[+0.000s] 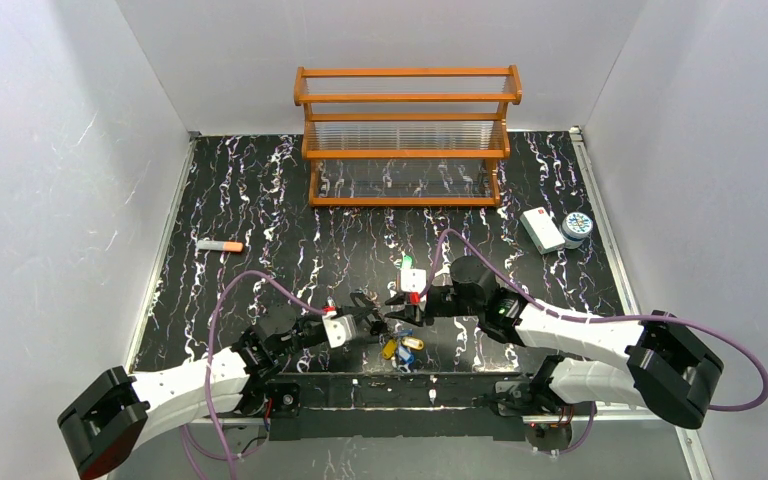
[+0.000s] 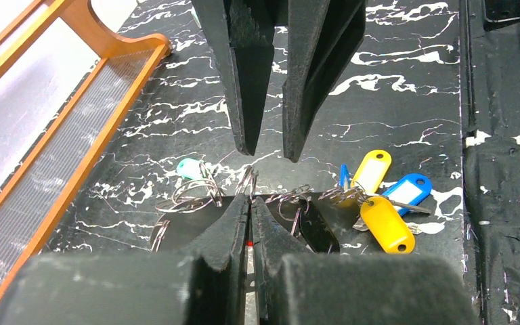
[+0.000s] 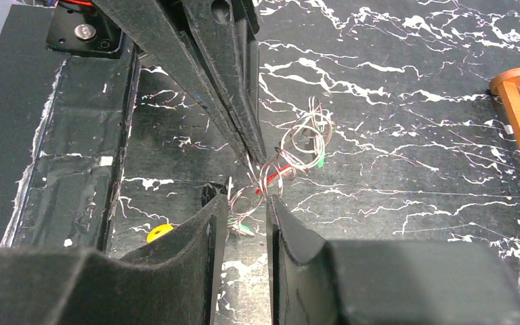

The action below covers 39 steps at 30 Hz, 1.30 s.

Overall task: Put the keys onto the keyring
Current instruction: Adjust the keyring.

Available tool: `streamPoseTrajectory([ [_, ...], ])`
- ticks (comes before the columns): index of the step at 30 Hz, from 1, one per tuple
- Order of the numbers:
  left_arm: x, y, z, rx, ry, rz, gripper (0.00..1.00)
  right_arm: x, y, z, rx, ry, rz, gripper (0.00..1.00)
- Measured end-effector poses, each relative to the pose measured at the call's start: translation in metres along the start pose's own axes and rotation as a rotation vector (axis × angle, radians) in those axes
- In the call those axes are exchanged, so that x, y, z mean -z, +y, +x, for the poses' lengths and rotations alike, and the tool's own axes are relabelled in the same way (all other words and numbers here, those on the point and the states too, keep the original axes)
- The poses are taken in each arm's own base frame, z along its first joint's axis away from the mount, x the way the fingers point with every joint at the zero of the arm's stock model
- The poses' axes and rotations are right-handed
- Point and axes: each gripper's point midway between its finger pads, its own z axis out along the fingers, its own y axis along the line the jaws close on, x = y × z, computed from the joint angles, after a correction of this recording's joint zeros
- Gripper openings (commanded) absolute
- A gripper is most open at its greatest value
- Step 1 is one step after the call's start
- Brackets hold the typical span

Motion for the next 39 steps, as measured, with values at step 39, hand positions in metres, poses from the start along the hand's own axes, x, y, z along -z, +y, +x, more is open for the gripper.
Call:
streamPoseTrajectory([
  [39, 0.006, -0.001, -0.001, -0.160, -0.027, 0.019, 0.00, 0.003, -0.008, 0.010, -0.044, 0.028, 0.076, 0.64],
])
